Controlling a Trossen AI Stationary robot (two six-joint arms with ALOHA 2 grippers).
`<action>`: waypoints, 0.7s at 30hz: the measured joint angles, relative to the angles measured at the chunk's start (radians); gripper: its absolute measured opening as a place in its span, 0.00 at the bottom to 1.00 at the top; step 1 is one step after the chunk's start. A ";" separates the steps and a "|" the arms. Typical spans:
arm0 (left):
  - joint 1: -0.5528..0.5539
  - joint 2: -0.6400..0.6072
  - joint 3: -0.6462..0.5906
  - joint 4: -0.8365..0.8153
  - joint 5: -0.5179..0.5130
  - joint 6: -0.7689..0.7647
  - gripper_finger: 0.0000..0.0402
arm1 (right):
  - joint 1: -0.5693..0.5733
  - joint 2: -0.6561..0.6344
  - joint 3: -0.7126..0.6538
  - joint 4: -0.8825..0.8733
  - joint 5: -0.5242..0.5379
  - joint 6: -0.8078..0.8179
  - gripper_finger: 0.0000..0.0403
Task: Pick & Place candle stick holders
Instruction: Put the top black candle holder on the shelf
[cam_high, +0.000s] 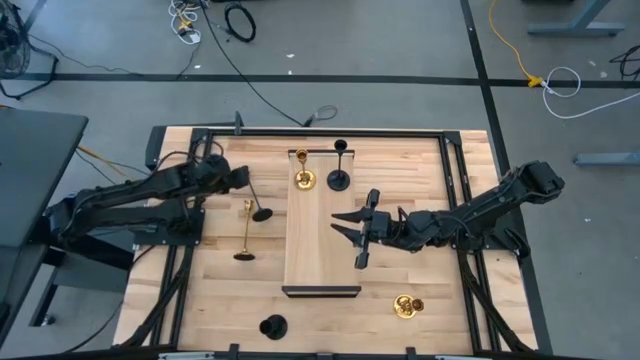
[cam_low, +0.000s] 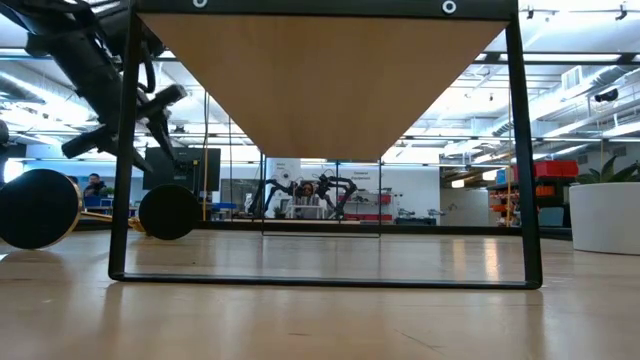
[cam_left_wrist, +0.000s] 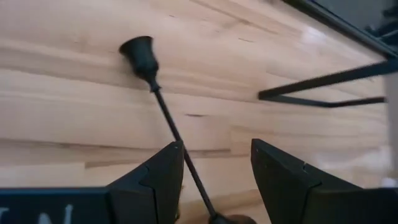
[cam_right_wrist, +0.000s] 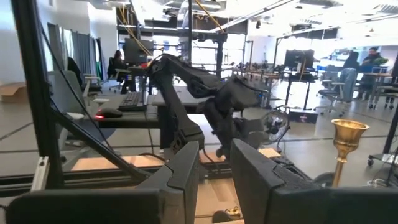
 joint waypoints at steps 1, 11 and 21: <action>0.004 0.022 0.000 0.001 -0.004 -0.021 0.47 | 0.008 0.000 0.000 0.000 0.002 0.000 0.24; 0.130 0.256 0.000 0.035 0.126 -0.061 0.47 | 0.095 0.000 0.000 0.010 0.004 0.029 0.24; 0.168 0.376 0.000 0.197 0.202 -0.069 0.47 | 0.155 0.000 0.000 0.029 0.063 0.026 0.24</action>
